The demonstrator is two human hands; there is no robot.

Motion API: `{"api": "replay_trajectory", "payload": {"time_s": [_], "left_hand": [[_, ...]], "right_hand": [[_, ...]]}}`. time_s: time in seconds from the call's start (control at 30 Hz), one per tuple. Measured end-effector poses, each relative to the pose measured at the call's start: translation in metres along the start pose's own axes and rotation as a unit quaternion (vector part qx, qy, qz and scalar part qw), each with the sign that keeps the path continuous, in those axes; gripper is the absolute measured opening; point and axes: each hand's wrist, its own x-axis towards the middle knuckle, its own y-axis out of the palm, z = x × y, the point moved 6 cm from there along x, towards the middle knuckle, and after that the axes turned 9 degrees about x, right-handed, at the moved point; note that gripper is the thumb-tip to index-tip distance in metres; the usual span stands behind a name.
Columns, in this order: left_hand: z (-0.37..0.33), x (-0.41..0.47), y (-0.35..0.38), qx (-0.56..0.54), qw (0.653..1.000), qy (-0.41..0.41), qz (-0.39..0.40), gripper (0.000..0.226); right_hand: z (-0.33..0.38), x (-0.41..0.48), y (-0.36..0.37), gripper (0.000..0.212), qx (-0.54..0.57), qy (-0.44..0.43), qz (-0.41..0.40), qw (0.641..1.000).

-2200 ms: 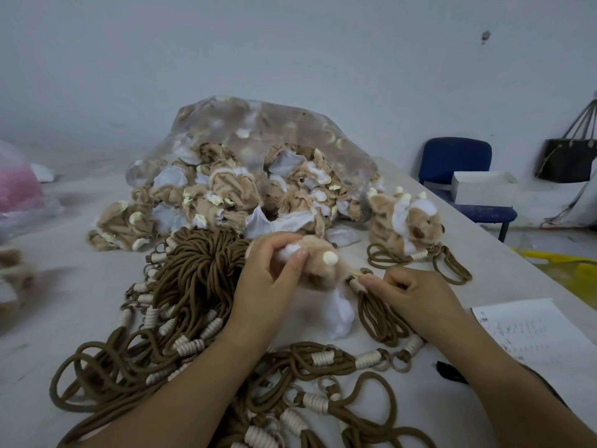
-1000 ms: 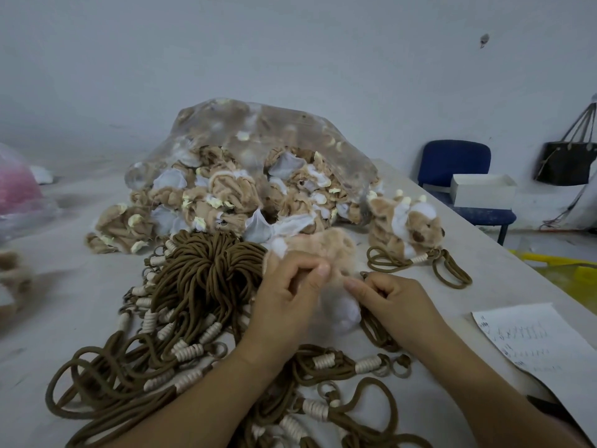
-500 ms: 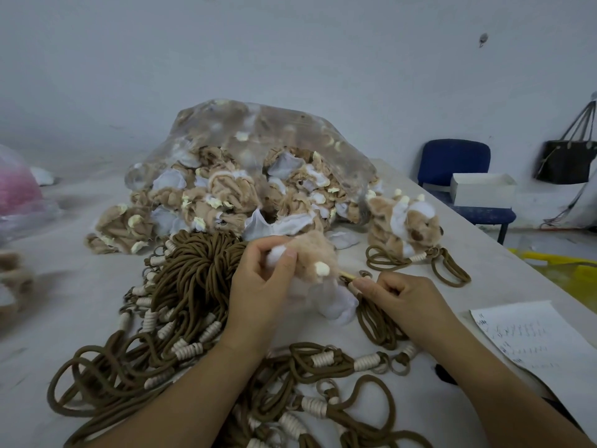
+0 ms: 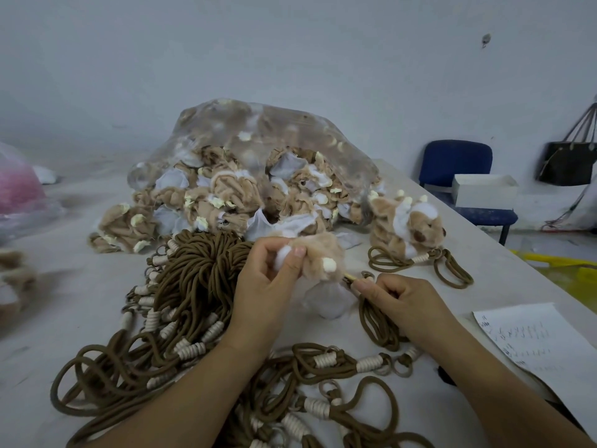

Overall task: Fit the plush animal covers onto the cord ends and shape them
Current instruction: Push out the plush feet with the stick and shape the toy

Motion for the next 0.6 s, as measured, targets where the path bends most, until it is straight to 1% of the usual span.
{"api": "replay_trajectory", "payload": {"time_s": [0.07,0.17,0.3,0.37,0.47,0.53,0.6], "left_hand": [[0.003,0.0,0.001,-0.004,1.0,-0.01,0.008,0.015],[0.005,-0.001,0.007,-0.015,0.999,-0.022,0.042,0.009],[0.005,-0.003,0.011,-0.029,0.997,-0.032,0.058,0.021],[0.006,-0.004,0.012,-0.025,0.997,-0.039,0.062,0.019],[0.007,-0.004,0.016,-0.041,0.995,-0.058,0.07,0.02],[0.01,-0.004,0.016,-0.073,0.992,-0.077,0.075,0.027],[0.012,-0.005,0.018,-0.107,0.985,-0.1,0.088,0.044]], "right_hand": [[0.001,0.0,0.0,0.065,-0.001,-0.006,0.003,1.0],[0.005,0.0,0.001,0.064,0.003,-0.018,-0.001,1.0],[0.008,-0.002,0.005,0.057,0.04,-0.022,-0.027,0.999],[0.009,-0.002,0.007,0.055,0.049,-0.022,-0.027,0.998],[0.011,-0.002,0.007,0.059,0.042,-0.031,-0.028,0.998],[0.012,-0.002,0.007,0.064,0.024,-0.037,-0.034,0.998],[0.014,-0.001,0.007,0.069,-0.027,-0.047,-0.037,0.998]]}}
